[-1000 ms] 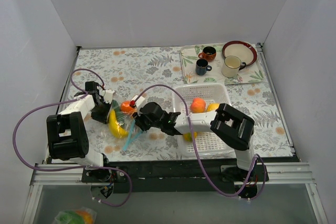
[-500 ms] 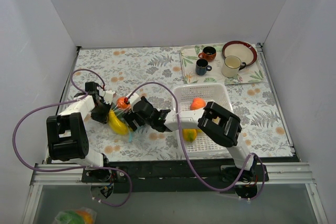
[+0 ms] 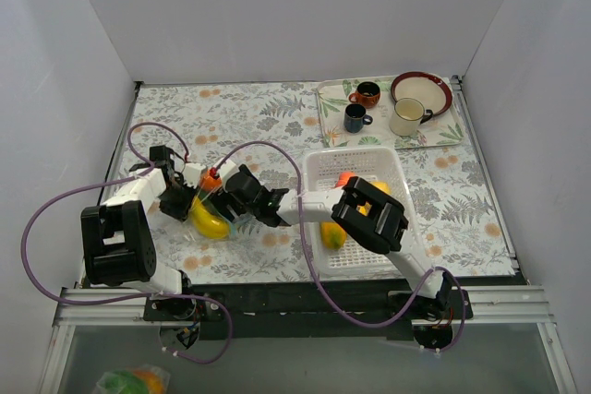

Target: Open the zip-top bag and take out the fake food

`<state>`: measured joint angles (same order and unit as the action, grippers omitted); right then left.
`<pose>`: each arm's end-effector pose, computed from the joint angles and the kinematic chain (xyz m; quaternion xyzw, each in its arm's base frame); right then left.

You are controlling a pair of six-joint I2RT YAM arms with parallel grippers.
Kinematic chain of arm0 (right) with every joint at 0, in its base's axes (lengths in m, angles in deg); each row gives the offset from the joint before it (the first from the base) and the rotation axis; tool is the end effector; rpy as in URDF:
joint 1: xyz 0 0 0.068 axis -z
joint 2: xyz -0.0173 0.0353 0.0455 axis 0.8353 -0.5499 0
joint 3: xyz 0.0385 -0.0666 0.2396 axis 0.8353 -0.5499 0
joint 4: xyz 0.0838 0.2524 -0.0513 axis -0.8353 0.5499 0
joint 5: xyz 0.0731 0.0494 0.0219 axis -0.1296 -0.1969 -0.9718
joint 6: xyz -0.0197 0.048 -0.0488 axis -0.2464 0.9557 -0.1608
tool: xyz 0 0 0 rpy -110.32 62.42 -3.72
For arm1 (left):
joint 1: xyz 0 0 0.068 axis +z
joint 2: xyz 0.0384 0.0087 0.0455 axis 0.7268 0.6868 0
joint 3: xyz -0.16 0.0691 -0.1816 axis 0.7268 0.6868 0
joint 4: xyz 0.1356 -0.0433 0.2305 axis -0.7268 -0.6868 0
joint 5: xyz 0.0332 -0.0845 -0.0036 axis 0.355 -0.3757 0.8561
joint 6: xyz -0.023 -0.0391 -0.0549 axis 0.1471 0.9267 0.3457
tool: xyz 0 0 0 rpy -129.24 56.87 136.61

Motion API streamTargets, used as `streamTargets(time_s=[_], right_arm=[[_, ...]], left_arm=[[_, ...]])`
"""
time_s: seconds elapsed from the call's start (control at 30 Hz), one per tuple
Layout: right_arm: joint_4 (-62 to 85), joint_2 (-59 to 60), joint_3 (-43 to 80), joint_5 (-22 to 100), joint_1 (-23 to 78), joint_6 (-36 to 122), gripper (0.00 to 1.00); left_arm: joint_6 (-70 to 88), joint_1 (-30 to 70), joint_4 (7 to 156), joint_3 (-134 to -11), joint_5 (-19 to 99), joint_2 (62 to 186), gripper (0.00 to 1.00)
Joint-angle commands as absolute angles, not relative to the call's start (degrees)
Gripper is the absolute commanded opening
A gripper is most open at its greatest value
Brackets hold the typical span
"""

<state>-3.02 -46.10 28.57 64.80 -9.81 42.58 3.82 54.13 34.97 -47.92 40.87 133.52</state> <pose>0.2212 0.4628 0.1169 -0.3550 0.7736 0.1948 0.4873 0.2557 0.0263 0.1174 -0.1166 0.9886 -0.0616 0.0723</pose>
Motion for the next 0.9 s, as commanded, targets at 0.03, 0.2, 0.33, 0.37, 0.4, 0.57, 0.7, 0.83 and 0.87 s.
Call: streamTargets(time_s=[0.03,0.2,0.33,0.37,0.4,0.57,0.7,0.83,0.87], right_arm=[[-6.24,-46.42,29.81,62.65,-9.89,41.17,0.84],[-8.79,-43.08,24.03,62.03,-9.80,40.82,0.54],[-11.25,-37.55,18.57,62.64,-9.80,41.08,0.40],[-11.43,-36.49,17.34,63.16,-9.80,41.69,0.40],[-11.78,-35.26,16.02,63.60,-9.89,42.05,0.40],[-13.89,-24.54,3.63,62.82,-9.98,44.68,0.40],[-12.59,-15.32,-4.46,60.80,-9.98,46.61,0.38],[-10.03,-2.05,-11.05,66.49,-9.98,47.06,0.36],[-8.98,0.15,-12.45,68.16,-9.98,46.80,0.33]], left_arm=[[0.70,54.00,31.67,-48.40,36.78,131.91,0.00],[1.05,54.00,32.46,-48.31,36.95,133.40,0.00],[2.10,54.00,34.91,-47.79,39.58,134.29,0.00],[2.37,54.00,35.96,-47.61,40.20,134.55,0.00],[2.46,54.00,36.41,-47.35,40.73,134.81,0.00],[3.51,54.79,38.96,-47.08,42.66,136.48,0.00],[3.78,55.15,40.02,-46.91,43.10,137.36,0.00],[4.22,55.23,40.37,-46.82,42.84,138.15,0.00],[4.30,55.24,40.28,-46.82,42.75,138.42,0.00]])
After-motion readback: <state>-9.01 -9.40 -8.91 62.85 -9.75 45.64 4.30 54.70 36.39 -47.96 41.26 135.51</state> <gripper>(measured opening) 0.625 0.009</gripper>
